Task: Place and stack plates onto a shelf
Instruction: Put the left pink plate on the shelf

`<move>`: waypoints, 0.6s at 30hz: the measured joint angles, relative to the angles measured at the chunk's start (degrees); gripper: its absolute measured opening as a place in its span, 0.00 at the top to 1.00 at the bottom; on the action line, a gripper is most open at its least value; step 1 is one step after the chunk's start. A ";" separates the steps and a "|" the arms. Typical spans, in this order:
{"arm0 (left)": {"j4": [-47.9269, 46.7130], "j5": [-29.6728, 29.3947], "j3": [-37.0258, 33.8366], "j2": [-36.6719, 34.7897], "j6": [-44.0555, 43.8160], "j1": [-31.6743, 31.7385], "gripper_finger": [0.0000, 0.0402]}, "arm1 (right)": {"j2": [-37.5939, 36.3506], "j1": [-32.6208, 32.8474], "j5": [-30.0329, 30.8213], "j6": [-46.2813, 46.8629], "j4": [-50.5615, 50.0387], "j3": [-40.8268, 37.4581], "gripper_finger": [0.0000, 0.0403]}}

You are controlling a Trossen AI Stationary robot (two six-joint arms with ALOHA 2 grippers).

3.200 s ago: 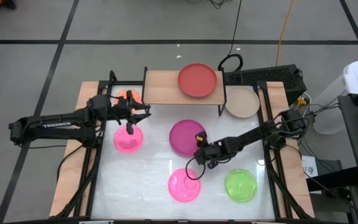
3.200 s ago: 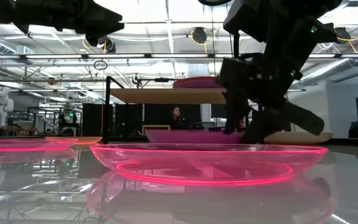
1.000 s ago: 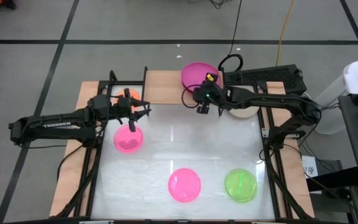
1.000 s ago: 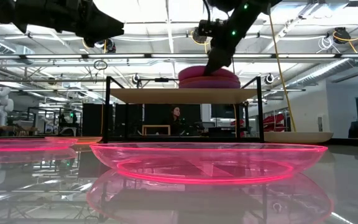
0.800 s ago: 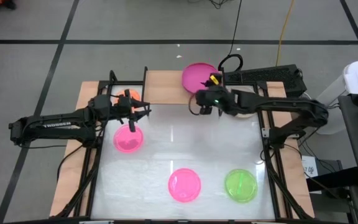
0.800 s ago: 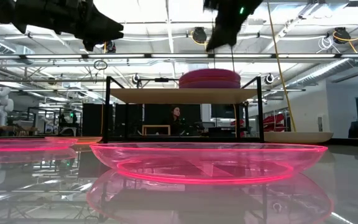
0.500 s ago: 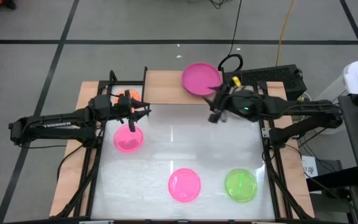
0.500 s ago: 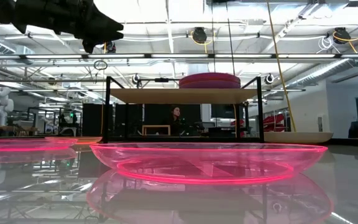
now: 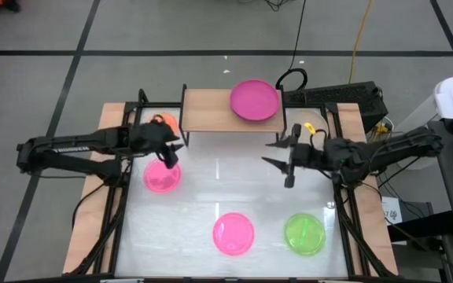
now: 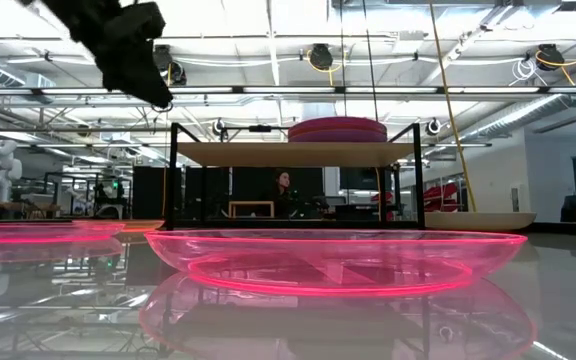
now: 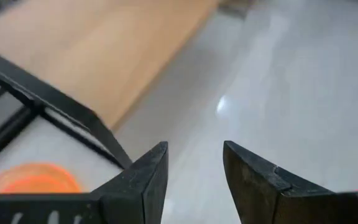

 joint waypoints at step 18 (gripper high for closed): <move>-18.18 -2.15 -0.71 21.05 -18.48 -12.92 0.61 | -2.95 7.58 0.22 -2.01 11.28 -10.75 0.57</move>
